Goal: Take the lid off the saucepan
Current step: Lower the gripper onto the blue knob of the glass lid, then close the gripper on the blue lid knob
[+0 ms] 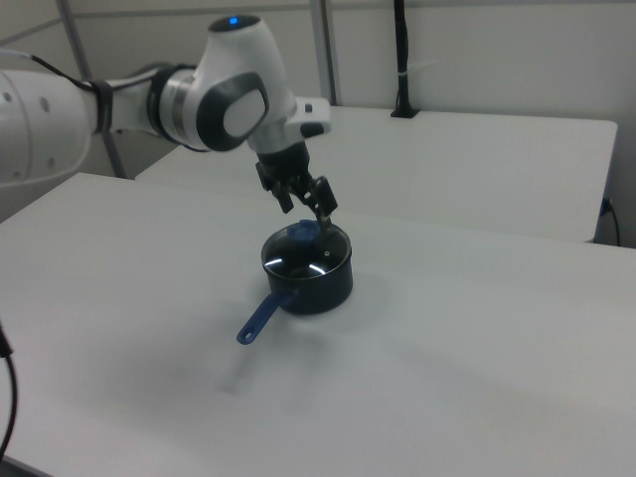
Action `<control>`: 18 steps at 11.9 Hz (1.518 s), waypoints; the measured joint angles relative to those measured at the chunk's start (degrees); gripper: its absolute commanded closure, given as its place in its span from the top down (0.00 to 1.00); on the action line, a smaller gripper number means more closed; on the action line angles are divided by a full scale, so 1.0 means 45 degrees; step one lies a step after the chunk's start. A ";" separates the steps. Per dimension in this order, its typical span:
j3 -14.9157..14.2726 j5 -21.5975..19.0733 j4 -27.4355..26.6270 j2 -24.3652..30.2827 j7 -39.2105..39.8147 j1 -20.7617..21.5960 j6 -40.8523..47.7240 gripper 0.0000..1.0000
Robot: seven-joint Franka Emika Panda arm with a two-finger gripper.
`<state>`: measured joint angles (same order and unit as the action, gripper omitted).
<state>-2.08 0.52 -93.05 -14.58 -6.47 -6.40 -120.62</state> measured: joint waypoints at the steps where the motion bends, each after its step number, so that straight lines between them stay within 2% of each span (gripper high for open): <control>1: 0.0017 0.0010 0.0020 -0.0473 -0.0943 0.0315 -0.0521 1.00; 3: 0.0027 0.0088 0.0076 -0.1158 -0.2491 0.0725 -0.1316 1.00; 5: 0.0026 0.0093 0.0239 -0.1495 -0.3257 0.0773 -0.1812 1.00; 12: 0.0097 0.0762 0.0921 -0.2420 -0.4391 0.0952 -0.1867 1.00; 13: 0.0111 0.0846 0.0946 -0.2518 -0.4489 0.1013 -0.1867 0.88; 14: 0.0116 0.0978 0.0959 -0.2592 -0.4798 0.1109 -0.1868 0.68; 15: 0.0126 0.1075 0.0962 -0.2620 -0.5004 0.1191 -0.1868 0.54; 17: 0.0141 0.1192 0.0999 -0.2619 -0.5198 0.1258 -0.1870 0.44; 18: 0.0145 0.1203 0.1003 -0.2620 -0.5254 0.1262 -0.1871 0.43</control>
<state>-1.43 5.93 -88.54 -26.37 -30.11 -0.72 -129.03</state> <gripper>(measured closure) 0.419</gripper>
